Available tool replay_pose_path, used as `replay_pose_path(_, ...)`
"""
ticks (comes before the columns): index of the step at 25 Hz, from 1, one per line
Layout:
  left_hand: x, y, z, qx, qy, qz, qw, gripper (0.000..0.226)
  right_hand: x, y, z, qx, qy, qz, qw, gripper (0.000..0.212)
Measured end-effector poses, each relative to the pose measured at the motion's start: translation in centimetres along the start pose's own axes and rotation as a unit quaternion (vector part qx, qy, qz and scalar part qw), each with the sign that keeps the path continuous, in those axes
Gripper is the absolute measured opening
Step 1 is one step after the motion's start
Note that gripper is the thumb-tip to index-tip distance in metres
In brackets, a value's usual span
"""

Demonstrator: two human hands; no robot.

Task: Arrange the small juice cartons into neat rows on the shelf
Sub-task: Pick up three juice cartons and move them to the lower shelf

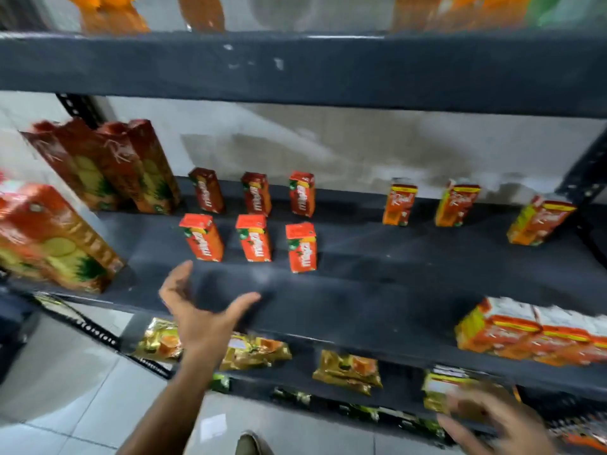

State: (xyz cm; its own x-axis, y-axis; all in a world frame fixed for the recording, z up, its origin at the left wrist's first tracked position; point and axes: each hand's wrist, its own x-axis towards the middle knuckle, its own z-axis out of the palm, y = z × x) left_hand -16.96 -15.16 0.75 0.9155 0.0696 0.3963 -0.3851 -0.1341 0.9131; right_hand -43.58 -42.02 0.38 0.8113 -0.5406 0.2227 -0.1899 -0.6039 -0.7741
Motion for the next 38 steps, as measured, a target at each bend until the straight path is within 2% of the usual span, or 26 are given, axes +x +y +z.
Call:
replay_pose_path(1,3.5,-1.1,-1.2,0.023,0.016,-0.028,0.999,0.104,2.3,-2.3,2.7,0.033,-0.028,-0.02,0.999,0.046)
replay_pose_path(2,7.1,-2.2,-2.0,0.041,-0.01,-0.041,0.998,0.11,5.4,-4.5,5.3,0.09,-0.047,-0.023,0.995,0.06)
replay_pose_path(4,12.7,-4.1,-2.0,0.063,-0.118,-0.047,0.99,0.111,12.4,-7.4,9.7,0.156,-0.09,0.004,0.984,0.095)
replay_pose_path(5,14.5,-4.9,-1.8,0.063,-0.17,-0.059,0.982,0.106,15.7,-8.1,11.8,0.151,-0.127,0.033,0.98,0.105)
replay_pose_path(6,15.7,-5.5,-1.4,0.055,-0.212,-0.081,0.972,0.099,18.1,-8.5,13.6,0.13,-0.157,0.056,0.977,0.106)
replay_pose_path(7,16.5,-6.1,-1.0,0.044,-0.244,-0.108,0.963,0.091,19.9,-8.6,15.1,0.104,-0.165,0.065,0.979,0.097)
replay_pose_path(9,17.1,-7.0,0.2,0.014,-0.3,-0.153,0.942,0.077,21.8,-8.2,17.2,0.036,-0.148,0.089,0.984,0.062)
replay_pose_path(10,17.1,-7.1,0.9,-0.003,-0.327,-0.157,0.932,0.074,22.3,-8.0,17.8,0.019,-0.153,0.101,0.983,0.052)
replay_pose_path(14,16.6,-7.4,2.3,-0.04,-0.425,-0.147,0.892,0.075,24.0,-9.6,20.2,0.033,-0.218,0.109,0.969,0.054)
replay_pose_path(20,16.6,-7.0,1.5,-0.01,-0.445,-0.159,0.881,0.062,21.8,-12.6,22.3,0.003,-0.165,0.125,0.978,0.045)
replay_pose_path(24,15.3,-7.1,-1.8,-0.04,-0.472,-0.162,0.866,0.055,16.8,-14.8,22.6,0.009,-0.157,0.074,0.985,0.047)
replay_pose_path(26,13.9,-7.2,-4.1,-0.043,-0.474,-0.169,0.863,0.052,14.0,-15.5,23.3,-0.021,-0.154,0.08,0.985,0.047)
replay_pose_path(29,12.4,-7.3,-6.4,-0.022,-0.46,-0.191,0.867,0.059,11.6,-16.2,24.1,-0.07,-0.15,0.095,0.982,0.05)
replay_pose_path(35,12.4,-7.3,-6.8,0.004,-0.476,-0.196,0.857,0.065,11.7,-16.3,23.8,-0.027,-0.159,0.139,0.977,0.056)
replay_pose_path(38,12.0,-7.0,-7.1,-0.006,-0.47,-0.193,0.861,0.065,11.8,-16.2,23.7,-0.024,-0.169,0.118,0.978,0.065)
